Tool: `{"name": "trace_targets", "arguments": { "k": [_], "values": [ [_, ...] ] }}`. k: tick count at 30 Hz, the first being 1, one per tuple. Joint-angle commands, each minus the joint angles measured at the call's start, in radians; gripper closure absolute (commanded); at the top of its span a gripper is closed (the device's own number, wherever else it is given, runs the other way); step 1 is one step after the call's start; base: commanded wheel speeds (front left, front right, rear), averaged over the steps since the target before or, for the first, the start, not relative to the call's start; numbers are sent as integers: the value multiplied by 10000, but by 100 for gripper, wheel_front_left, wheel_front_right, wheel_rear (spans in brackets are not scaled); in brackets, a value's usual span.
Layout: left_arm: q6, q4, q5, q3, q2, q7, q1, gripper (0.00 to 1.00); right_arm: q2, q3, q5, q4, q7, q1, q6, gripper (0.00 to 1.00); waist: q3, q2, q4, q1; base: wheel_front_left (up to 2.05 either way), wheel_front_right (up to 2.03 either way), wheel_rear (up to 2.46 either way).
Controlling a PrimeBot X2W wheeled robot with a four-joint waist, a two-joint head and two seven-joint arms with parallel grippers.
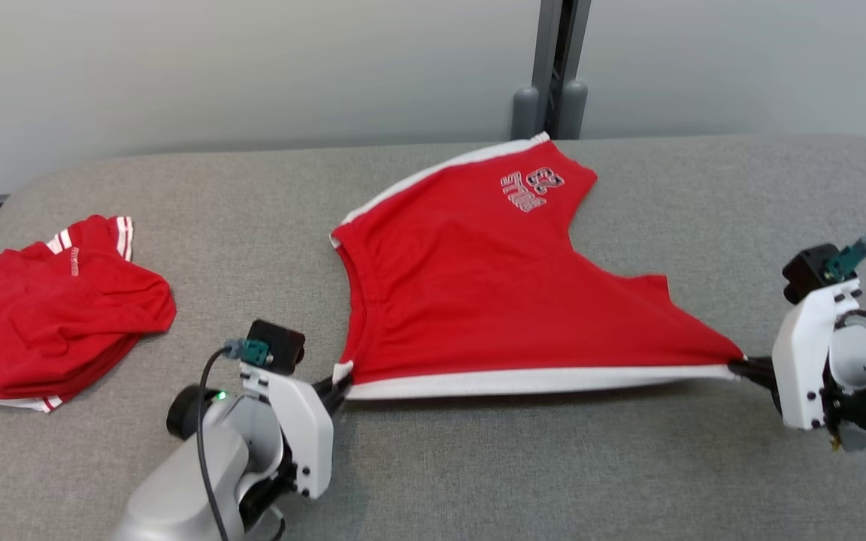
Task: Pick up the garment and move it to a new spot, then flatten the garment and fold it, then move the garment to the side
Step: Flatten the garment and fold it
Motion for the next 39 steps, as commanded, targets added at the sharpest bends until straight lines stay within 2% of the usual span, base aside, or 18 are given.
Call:
{"name": "trace_targets", "arguments": {
  "k": [1,6,9,15,21,25,31,39],
  "values": [
    [152,-85,-164,50,546,74,449,100,-610,21,173,42,190,343,-149,100,-255,-1,33,0,0,0,0],
    [195,-944,-490,96,760,104,1258,100,-1055,104,453,-510,401,787,-149,100,-493,-1,12,0,0,0,0],
    [386,-1739,-662,66,869,208,1958,100,-1367,123,666,-944,447,1157,-147,100,-672,-1,-2,0,0,0,0],
    [981,-3630,-915,-72,1310,565,3406,100,-1954,172,1011,-1885,640,1843,-141,100,-951,-1,-119,0,0,0,0],
    [1671,-5864,-1261,-128,1875,1118,4653,100,-2630,113,1488,-2870,1279,2314,-120,100,-1031,-1,-234,0,0,0,0],
    [2157,-7020,-1575,88,2096,1401,5050,100,-2883,-213,1594,-3240,1122,2217,-117,100,-917,-1,-224,0,0,0,0],
    [2526,-7991,-2541,791,1932,1866,4776,100,-2719,-823,1355,-3338,820,1612,-108,100,-437,-1,-3,0,0,0,0],
    [2542,-8326,-4396,1998,1386,2659,3898,100,-2200,-1585,1129,-2927,1022,418,-94,100,410,-1,500,0,0,0,0]
  ]
}}
